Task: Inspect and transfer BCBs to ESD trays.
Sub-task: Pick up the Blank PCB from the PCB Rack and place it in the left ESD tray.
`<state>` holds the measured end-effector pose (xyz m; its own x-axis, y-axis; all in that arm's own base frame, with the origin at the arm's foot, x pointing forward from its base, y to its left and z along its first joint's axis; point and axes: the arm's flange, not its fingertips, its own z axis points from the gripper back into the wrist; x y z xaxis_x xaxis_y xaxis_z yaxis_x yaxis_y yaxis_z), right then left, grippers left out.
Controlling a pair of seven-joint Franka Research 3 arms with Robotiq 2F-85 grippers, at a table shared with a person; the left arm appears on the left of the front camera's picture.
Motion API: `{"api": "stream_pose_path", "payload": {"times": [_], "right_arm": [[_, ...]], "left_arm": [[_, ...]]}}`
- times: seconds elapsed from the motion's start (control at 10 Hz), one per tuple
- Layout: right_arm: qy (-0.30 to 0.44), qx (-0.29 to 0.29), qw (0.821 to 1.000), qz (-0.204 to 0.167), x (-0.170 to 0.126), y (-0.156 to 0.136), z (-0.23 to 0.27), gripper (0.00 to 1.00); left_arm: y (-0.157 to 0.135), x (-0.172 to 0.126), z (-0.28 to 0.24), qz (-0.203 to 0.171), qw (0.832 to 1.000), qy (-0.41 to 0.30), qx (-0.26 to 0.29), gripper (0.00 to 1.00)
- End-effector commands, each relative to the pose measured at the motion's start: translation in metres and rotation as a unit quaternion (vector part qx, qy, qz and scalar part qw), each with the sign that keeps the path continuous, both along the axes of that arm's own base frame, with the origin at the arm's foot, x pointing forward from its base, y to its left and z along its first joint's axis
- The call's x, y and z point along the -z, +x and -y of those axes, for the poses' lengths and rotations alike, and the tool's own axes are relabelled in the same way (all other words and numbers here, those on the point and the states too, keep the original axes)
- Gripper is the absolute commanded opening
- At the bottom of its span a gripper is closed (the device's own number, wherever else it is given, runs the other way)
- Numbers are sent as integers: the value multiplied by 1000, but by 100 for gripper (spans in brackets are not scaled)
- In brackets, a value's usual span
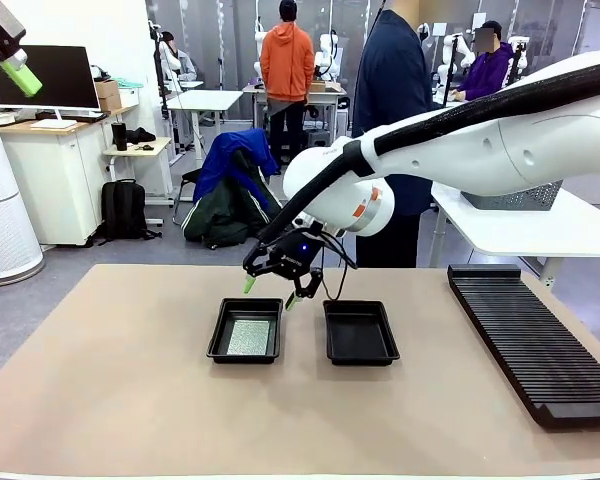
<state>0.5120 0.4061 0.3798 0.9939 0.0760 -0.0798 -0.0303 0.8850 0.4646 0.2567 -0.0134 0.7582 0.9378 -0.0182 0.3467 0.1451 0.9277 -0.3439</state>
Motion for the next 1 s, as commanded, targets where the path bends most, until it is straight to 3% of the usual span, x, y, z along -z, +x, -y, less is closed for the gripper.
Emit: {"api": "stream_pose_path", "payload": {"times": [0.0,0.4,0.9], "right_arm": [[-36,4,999,-1,-20,-3,4,100],[-89,-6,996,-6,-51,-9,14,100],[-93,1,996,13,-72,-3,32,100]], "left_arm": [[0,1,-1,2,1000,0,-2,100],[0,1,-1,2,1000,0,-2,100],[0,1,-1,2,1000,0,-2,100]]}}
